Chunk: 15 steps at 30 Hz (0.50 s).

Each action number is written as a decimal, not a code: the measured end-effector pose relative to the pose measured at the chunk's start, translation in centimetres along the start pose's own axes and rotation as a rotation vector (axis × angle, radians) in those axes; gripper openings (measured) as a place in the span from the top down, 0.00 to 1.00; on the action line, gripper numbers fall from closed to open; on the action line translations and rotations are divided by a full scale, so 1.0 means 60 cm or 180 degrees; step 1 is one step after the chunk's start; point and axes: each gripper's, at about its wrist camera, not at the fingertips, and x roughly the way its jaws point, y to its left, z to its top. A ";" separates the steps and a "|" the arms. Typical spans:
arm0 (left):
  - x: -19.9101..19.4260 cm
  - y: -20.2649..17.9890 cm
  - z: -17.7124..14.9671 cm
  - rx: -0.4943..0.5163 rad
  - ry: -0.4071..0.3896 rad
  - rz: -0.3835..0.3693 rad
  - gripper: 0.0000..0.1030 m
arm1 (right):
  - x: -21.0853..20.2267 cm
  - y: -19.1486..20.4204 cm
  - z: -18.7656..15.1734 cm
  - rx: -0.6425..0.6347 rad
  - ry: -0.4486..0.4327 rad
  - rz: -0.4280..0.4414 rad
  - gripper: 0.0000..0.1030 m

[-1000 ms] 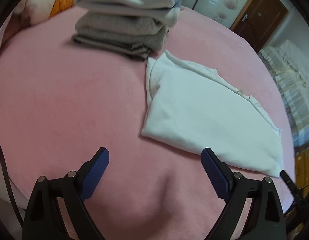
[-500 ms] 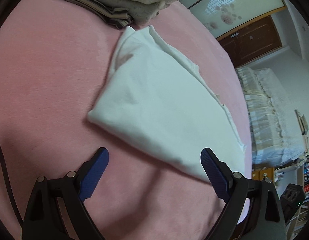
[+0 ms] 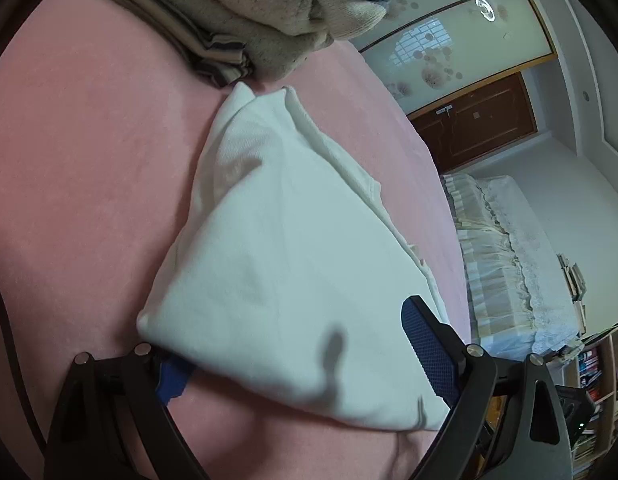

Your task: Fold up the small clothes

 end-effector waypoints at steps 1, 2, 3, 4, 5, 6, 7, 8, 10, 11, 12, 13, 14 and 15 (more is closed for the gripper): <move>-0.001 -0.005 0.000 0.0014 -0.0023 0.0011 0.11 | 0.003 0.001 0.002 -0.0013 -0.0012 -0.0033 0.97; 0.003 -0.008 0.005 0.0040 -0.0039 0.0030 0.11 | 0.005 0.001 0.005 -0.0022 -0.0030 -0.0060 0.97; 0.010 -0.013 0.009 0.0078 -0.0053 0.0102 0.14 | 0.006 0.000 0.007 -0.0026 -0.0049 -0.0085 0.97; 0.017 -0.016 0.014 0.0110 -0.0058 0.0211 0.24 | 0.008 -0.001 0.011 -0.0028 -0.0068 -0.0108 0.97; 0.028 -0.020 0.018 0.0152 -0.0034 0.0394 0.38 | 0.011 -0.002 0.015 -0.0029 -0.0080 -0.0129 0.97; 0.031 -0.018 0.022 0.0165 -0.0013 0.0520 0.43 | 0.013 -0.005 0.022 -0.0033 -0.0099 -0.0163 0.97; 0.033 -0.017 0.025 0.0168 0.0017 0.0592 0.48 | 0.017 -0.007 0.029 -0.0038 -0.0121 -0.0195 0.97; 0.037 -0.018 0.027 0.0154 0.0023 0.0598 0.57 | 0.021 -0.009 0.036 -0.0043 -0.0130 -0.0232 0.97; 0.036 -0.020 0.033 0.0127 0.0030 0.0559 0.68 | 0.036 -0.012 0.050 -0.0079 -0.0108 -0.0337 0.97; 0.037 -0.021 0.035 0.0137 0.0052 0.0539 0.78 | 0.045 -0.015 0.057 -0.0086 -0.0094 -0.0357 0.97; 0.037 -0.024 0.037 0.0153 0.0057 0.0525 0.80 | 0.057 -0.018 0.065 -0.0073 -0.0070 -0.0391 0.97; 0.035 -0.028 0.038 0.0173 0.0056 0.0525 0.82 | 0.066 -0.020 0.070 -0.0058 -0.0040 -0.0415 0.97; 0.021 -0.022 0.045 0.0206 0.0038 0.0538 0.84 | 0.075 -0.021 0.075 -0.0031 -0.0021 -0.0422 0.97; 0.020 -0.030 0.043 0.0267 0.0009 0.0577 0.85 | 0.085 -0.024 0.080 0.0013 -0.0009 -0.0407 0.97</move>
